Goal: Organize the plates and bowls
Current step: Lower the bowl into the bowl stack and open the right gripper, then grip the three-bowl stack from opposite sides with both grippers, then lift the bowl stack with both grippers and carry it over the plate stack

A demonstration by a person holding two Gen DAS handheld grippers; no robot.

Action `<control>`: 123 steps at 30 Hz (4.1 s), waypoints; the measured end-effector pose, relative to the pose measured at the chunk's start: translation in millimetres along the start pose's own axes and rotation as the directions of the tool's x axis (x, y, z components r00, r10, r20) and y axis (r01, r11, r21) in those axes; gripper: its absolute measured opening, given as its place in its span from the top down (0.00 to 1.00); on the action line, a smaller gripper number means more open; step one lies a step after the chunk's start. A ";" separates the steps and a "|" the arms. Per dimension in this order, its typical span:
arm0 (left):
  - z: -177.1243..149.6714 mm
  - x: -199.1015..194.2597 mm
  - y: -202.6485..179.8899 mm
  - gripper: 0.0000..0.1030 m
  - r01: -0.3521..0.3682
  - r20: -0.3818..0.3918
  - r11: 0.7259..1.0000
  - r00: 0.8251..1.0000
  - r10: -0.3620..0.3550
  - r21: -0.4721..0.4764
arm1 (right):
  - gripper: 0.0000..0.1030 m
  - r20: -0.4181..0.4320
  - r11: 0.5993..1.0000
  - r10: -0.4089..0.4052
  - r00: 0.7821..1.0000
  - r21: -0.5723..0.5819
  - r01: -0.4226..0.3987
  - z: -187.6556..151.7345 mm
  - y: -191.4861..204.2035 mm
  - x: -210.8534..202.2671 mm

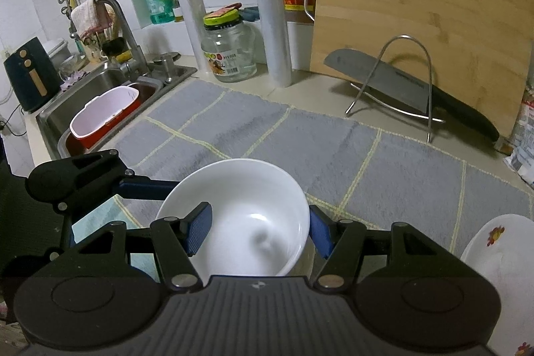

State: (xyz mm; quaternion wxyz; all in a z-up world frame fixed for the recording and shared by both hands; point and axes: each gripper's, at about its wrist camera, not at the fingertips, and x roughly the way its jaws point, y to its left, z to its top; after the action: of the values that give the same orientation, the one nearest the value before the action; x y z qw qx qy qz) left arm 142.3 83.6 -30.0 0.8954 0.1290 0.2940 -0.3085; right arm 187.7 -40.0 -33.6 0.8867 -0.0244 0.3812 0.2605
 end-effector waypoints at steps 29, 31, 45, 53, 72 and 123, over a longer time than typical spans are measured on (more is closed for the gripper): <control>-4.0 8.2 -1.4 0.10 0.008 -0.038 1.000 0.999 -0.008 -0.004 | 0.29 -0.039 1.000 0.015 0.999 0.019 -0.015 -6.3 -7.1 13.3; -5.2 9.8 -1.2 0.09 0.012 -0.047 1.000 0.999 -0.012 -0.002 | 0.23 -0.036 1.000 0.017 0.999 0.016 -0.017 -6.5 -6.7 13.2; -19.6 -10.6 14.3 0.03 0.055 -0.077 0.998 0.996 -0.052 0.026 | 0.01 0.020 1.000 -0.005 1.000 -0.028 0.006 -20.2 -12.4 -7.7; -42.1 3.0 33.0 0.03 0.077 -0.194 0.997 0.978 -0.070 0.025 | 0.00 -0.018 0.997 0.011 1.000 -0.081 -0.012 -43.7 -14.7 -15.5; -52.0 48.0 19.5 0.02 0.100 -0.283 0.994 0.955 -0.086 0.036 | 0.00 -0.149 0.974 -0.079 0.986 -0.220 0.045 -89.9 -26.6 48.4; -23.9 77.5 53.6 0.09 0.474 -0.270 0.809 0.877 -0.398 0.347 | 0.12 -0.174 0.918 0.056 0.983 -0.377 -0.119 -60.2 -10.4 54.9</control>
State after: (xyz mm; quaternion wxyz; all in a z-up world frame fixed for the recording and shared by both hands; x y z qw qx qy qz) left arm 214.7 98.1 -93.3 0.7226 0.2672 0.3273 -0.5471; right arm 184.2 -39.2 -115.7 0.8186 -0.2022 0.3928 0.3670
